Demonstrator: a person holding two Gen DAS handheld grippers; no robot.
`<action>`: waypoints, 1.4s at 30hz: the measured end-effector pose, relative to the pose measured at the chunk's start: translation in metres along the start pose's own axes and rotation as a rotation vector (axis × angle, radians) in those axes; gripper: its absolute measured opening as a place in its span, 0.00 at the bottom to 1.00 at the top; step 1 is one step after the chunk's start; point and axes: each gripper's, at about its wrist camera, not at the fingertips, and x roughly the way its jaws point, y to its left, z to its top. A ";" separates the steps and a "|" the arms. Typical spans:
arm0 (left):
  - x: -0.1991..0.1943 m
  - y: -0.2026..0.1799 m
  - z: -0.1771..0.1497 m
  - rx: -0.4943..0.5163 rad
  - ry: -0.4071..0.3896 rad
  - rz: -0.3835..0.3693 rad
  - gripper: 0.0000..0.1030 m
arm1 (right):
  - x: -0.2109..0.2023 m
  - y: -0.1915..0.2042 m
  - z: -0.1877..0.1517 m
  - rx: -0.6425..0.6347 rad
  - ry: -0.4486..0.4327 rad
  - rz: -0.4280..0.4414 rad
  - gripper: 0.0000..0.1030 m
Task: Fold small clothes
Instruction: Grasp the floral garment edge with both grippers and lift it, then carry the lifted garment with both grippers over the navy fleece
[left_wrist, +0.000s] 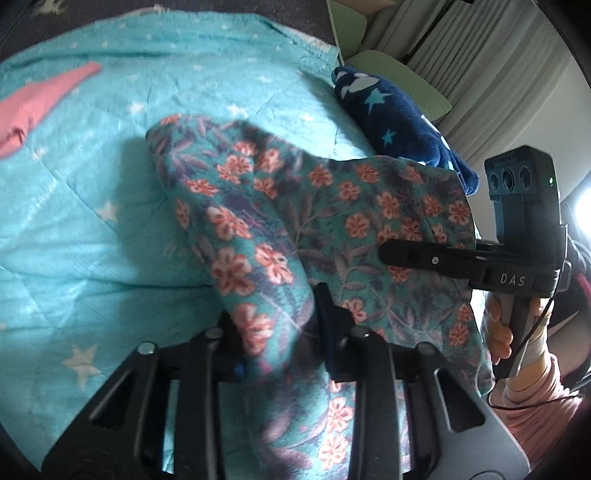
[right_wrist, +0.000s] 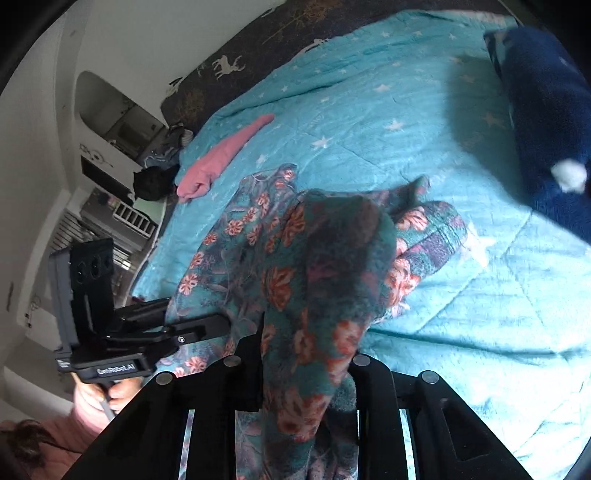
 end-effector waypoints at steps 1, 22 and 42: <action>-0.004 -0.003 -0.001 0.015 -0.012 0.012 0.29 | -0.003 0.004 0.000 -0.009 -0.010 0.003 0.21; -0.081 -0.068 0.011 0.198 -0.215 0.055 0.28 | -0.108 0.050 -0.027 -0.133 -0.278 -0.034 0.19; -0.057 -0.223 0.167 0.479 -0.303 -0.029 0.28 | -0.276 0.021 0.031 -0.083 -0.560 -0.303 0.19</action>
